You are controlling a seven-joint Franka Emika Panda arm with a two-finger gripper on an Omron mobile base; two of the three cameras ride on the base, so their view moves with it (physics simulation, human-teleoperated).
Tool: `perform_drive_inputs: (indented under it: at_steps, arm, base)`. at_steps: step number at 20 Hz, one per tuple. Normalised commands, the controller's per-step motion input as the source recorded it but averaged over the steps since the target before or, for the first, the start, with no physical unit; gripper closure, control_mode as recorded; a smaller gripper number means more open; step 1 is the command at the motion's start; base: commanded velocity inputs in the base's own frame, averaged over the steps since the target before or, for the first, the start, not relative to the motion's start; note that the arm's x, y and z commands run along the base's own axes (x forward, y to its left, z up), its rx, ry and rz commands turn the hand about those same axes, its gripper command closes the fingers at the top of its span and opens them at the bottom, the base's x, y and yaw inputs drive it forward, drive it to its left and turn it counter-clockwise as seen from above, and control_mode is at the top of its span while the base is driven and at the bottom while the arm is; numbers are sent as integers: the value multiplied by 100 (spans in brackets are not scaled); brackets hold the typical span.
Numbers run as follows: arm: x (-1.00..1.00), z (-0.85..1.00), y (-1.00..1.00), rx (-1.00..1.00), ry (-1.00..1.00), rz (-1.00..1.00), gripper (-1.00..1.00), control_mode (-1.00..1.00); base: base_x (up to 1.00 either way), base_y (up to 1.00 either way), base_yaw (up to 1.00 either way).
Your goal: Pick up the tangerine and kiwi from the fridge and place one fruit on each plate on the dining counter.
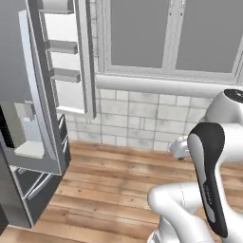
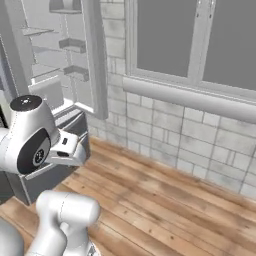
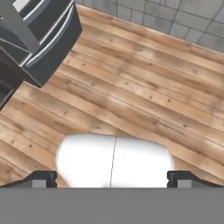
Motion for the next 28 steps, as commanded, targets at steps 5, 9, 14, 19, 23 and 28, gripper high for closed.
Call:
perform_drive_inputs:
  at_steps: [5, 9, 14, 19, 23, 28]
  arm:
    - [0, 0, 0, 0, 0, 0, -100, 100]
    - [0, 0, 0, 0, 0, 0, -100, 100]
    - [0, 0, 0, 0, 0, 0, -100, 100]
    - [0, 0, 0, 0, 0, 0, -100, 100]
    - [0, 0, 0, 0, 0, 0, -100, 100]
    - [0, 0, 0, 0, 0, 0, -100, 100]
  base:
    - [100, -62, 49]
    - [100, -63, 45]
    - [100, -50, 43]
    - [96, -32, 44]
    - [79, -2, 54]
    - [58, 0, 54]
